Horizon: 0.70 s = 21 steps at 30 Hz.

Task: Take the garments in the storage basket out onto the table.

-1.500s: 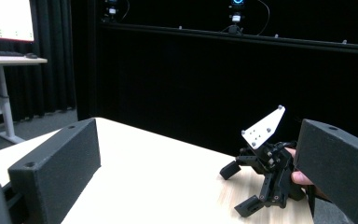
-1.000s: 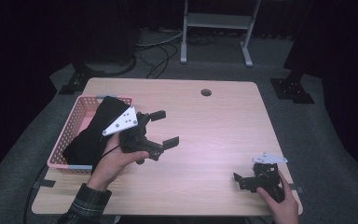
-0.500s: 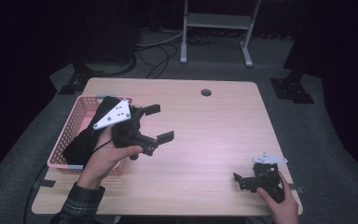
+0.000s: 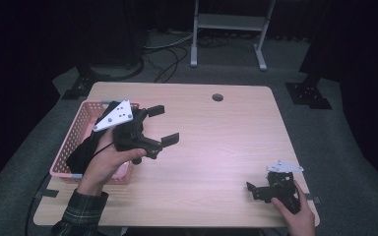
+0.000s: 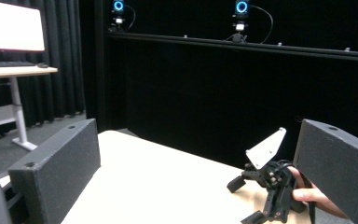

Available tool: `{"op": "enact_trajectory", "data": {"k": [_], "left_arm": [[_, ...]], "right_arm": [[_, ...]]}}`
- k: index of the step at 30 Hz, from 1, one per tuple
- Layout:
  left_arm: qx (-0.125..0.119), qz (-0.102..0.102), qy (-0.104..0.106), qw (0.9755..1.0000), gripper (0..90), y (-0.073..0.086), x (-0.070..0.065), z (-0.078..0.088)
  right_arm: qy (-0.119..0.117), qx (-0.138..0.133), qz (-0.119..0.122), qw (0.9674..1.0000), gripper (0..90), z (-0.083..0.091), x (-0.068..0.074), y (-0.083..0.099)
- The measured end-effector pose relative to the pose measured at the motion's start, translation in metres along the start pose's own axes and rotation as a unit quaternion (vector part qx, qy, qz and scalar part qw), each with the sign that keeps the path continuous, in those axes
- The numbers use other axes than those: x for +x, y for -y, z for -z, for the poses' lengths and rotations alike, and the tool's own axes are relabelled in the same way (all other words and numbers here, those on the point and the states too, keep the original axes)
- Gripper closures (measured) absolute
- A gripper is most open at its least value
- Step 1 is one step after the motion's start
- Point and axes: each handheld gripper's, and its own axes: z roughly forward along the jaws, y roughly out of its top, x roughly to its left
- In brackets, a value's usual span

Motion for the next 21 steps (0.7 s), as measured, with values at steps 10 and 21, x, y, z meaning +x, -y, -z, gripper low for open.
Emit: {"op": "enact_trajectory", "data": {"k": [10, 21], "left_arm": [[0.002, 0.003, -0.032, 0.9995, 0.0, -0.002, 0.013, 0.019], [0.013, -0.007, -0.054, 0.9984, 0.0, -0.002, 0.021, 0.029]], "right_arm": [[0.000, 0.000, 0.000, 1.0000, 0.0, 0.000, 0.000, 0.000], [0.000, 0.000, 0.000, 1.0000, 0.0, 0.000, 0.000, 0.000]]}}
